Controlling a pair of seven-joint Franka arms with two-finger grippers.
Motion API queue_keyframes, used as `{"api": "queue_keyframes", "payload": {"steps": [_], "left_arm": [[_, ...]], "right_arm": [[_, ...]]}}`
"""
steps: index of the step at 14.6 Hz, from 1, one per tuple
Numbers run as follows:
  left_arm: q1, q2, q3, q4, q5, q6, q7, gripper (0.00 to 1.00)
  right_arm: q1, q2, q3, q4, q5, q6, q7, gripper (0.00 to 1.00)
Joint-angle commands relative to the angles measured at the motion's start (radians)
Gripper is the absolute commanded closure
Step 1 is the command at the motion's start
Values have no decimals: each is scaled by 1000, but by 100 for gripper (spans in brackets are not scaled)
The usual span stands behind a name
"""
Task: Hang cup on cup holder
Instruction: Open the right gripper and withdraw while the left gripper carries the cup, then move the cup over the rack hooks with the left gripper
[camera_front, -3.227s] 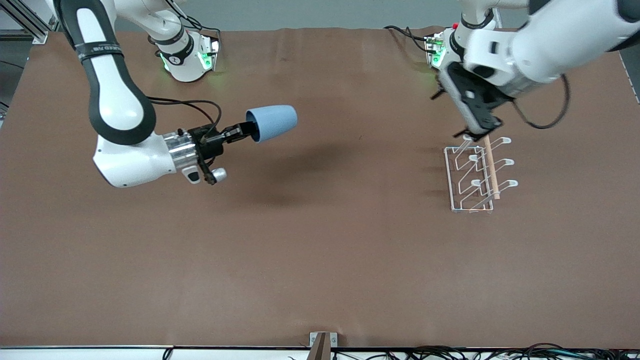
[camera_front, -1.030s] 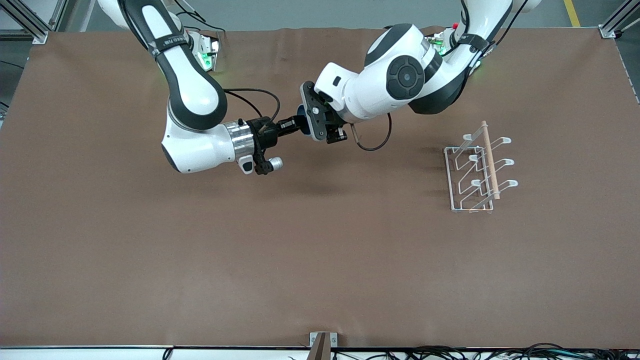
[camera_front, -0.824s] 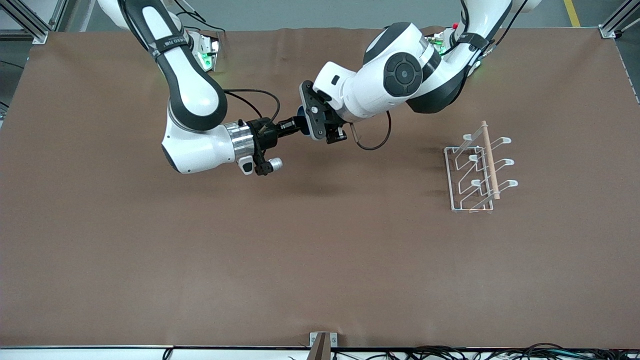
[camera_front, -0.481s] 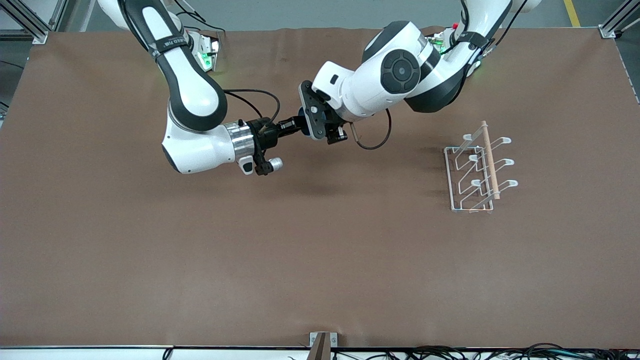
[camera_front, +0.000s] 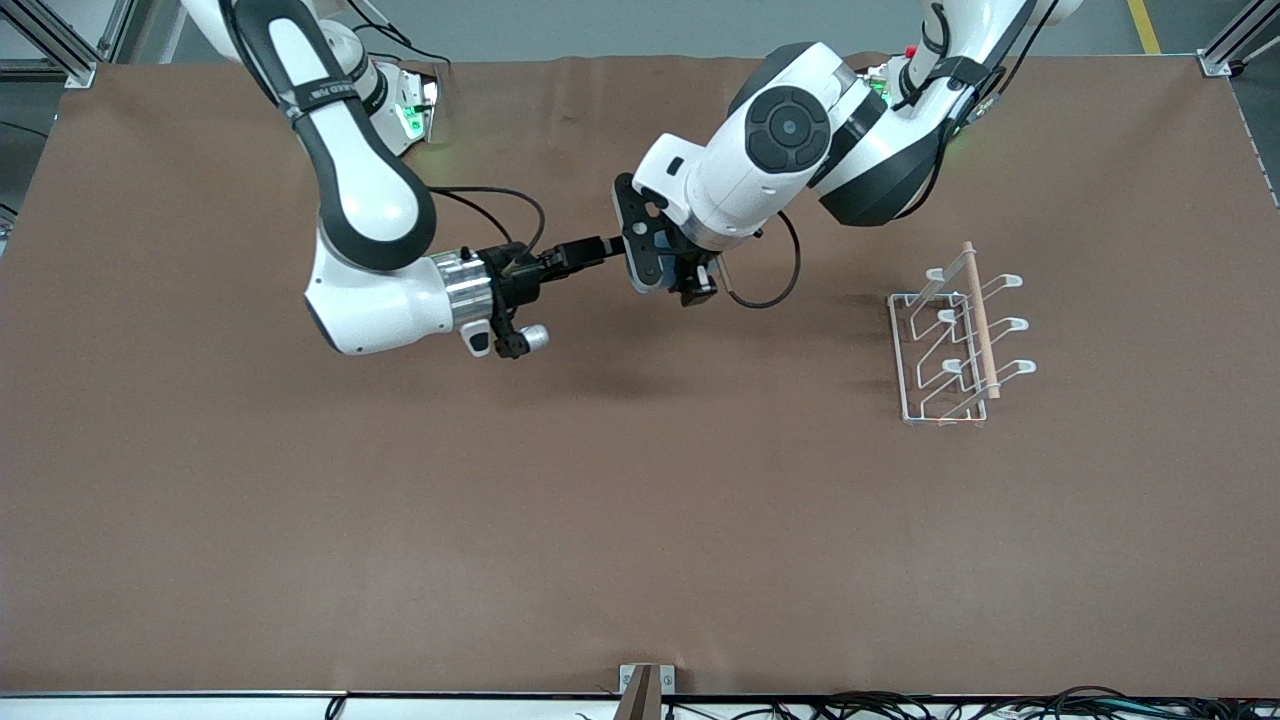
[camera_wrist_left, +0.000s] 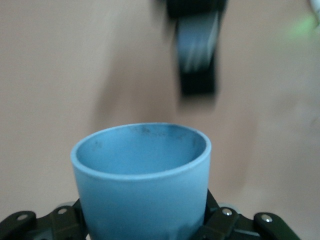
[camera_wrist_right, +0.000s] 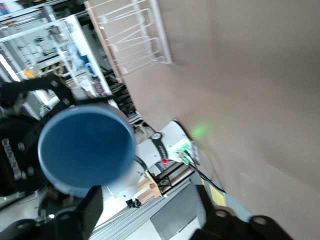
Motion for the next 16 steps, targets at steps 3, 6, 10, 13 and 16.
{"api": "queue_keyframes", "payload": {"steps": [3, 6, 10, 13, 16], "left_arm": [[18, 2, 26, 62, 236, -250, 3, 99], [24, -5, 26, 59, 420, -370, 106, 100], [24, -7, 26, 3, 684, -467, 264, 100], [22, 2, 26, -73, 868, -503, 262, 100], [24, 30, 28, -170, 1032, -510, 253, 100]], "right_arm": [[-108, -97, -37, 19, -402, -23, 216, 0], [-157, -105, -92, 71, -684, -19, 245, 0], [-234, -120, -114, 117, -985, -25, 245, 0], [-303, -198, -122, 110, -1118, -17, 242, 0], [-352, -264, -122, 106, -1214, -25, 196, 0]]}}
